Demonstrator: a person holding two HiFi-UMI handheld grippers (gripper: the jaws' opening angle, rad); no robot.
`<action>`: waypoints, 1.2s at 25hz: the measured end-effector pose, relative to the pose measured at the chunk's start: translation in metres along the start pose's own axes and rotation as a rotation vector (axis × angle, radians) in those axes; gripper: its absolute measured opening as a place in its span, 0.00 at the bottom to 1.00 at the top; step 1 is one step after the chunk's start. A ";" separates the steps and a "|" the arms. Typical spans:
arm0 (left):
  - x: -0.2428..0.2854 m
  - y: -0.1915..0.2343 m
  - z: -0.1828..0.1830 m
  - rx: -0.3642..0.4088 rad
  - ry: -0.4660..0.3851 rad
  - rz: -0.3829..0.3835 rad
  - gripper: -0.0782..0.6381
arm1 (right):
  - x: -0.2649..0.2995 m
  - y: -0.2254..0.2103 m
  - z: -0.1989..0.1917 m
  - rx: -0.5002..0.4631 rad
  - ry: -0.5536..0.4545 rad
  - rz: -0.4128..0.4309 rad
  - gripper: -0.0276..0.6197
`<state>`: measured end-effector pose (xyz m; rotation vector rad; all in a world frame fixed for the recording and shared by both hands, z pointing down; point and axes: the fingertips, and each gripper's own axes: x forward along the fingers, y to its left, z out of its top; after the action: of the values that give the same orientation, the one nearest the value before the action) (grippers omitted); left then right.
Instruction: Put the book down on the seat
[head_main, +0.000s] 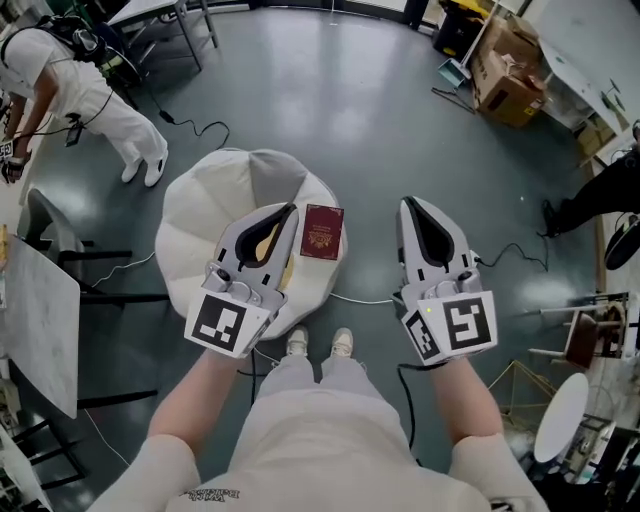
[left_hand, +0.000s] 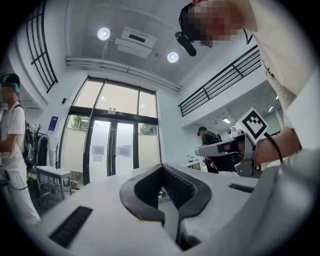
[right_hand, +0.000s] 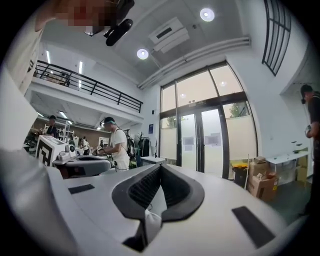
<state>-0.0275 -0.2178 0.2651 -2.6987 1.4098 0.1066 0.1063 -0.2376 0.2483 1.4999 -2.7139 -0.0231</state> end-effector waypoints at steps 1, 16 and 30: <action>-0.004 -0.003 0.010 0.004 -0.008 -0.007 0.11 | -0.006 0.004 0.009 0.001 -0.011 0.008 0.05; -0.063 -0.028 0.074 0.057 -0.125 0.041 0.11 | -0.070 0.070 0.061 -0.023 -0.099 0.049 0.05; -0.068 -0.015 0.072 0.026 -0.112 0.040 0.11 | -0.052 0.072 0.059 -0.091 -0.081 0.046 0.05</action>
<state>-0.0549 -0.1454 0.2018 -2.5999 1.4230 0.2361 0.0701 -0.1559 0.1906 1.4421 -2.7674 -0.2071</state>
